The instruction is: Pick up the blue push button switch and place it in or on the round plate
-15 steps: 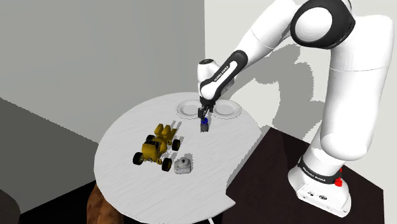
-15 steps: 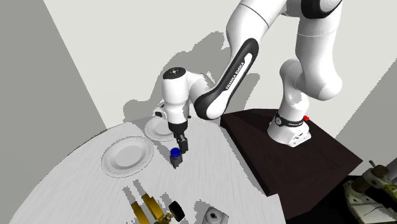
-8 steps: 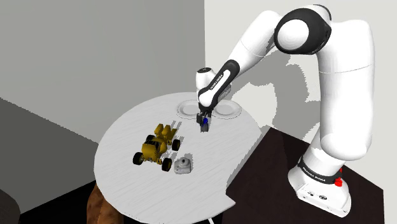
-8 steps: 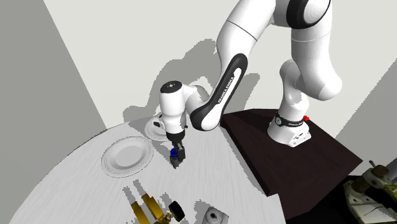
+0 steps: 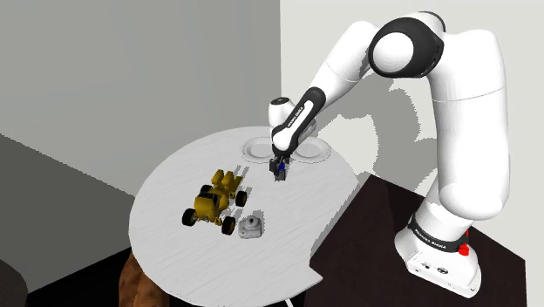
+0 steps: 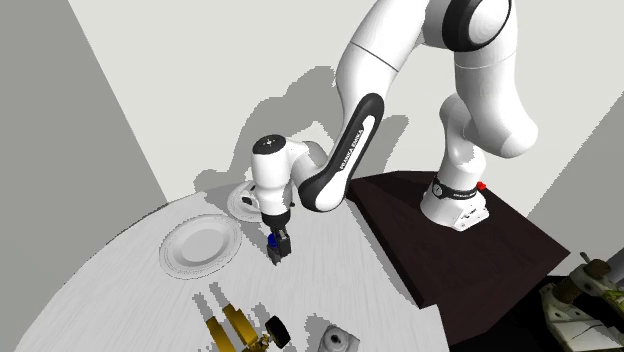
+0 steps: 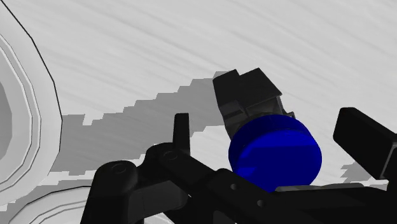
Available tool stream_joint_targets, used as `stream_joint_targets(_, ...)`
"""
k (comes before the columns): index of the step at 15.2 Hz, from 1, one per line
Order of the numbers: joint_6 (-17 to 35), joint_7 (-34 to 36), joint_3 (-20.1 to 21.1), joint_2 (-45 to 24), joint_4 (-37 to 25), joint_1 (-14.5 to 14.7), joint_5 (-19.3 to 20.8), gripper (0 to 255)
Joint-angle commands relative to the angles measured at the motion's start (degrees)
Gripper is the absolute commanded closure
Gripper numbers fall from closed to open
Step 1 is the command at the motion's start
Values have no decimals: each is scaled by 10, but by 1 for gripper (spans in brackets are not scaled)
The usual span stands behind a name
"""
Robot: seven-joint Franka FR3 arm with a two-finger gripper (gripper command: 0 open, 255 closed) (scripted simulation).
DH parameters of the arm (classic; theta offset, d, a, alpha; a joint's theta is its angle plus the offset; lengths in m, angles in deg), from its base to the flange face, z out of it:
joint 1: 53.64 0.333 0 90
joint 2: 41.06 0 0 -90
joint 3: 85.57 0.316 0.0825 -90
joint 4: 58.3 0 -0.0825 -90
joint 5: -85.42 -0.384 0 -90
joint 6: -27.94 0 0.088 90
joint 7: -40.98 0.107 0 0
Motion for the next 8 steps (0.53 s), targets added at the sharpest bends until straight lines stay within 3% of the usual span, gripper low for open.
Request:
stream_joint_targets(1,0,0,0,0,0,0,0,0)
stream_joint_targets(2,0,0,0,0,0,0,0,0)
stream_joint_targets(3,0,0,0,0,0,0,0,255)
stream_joint_targets(8,0,0,0,0,0,0,0,255)
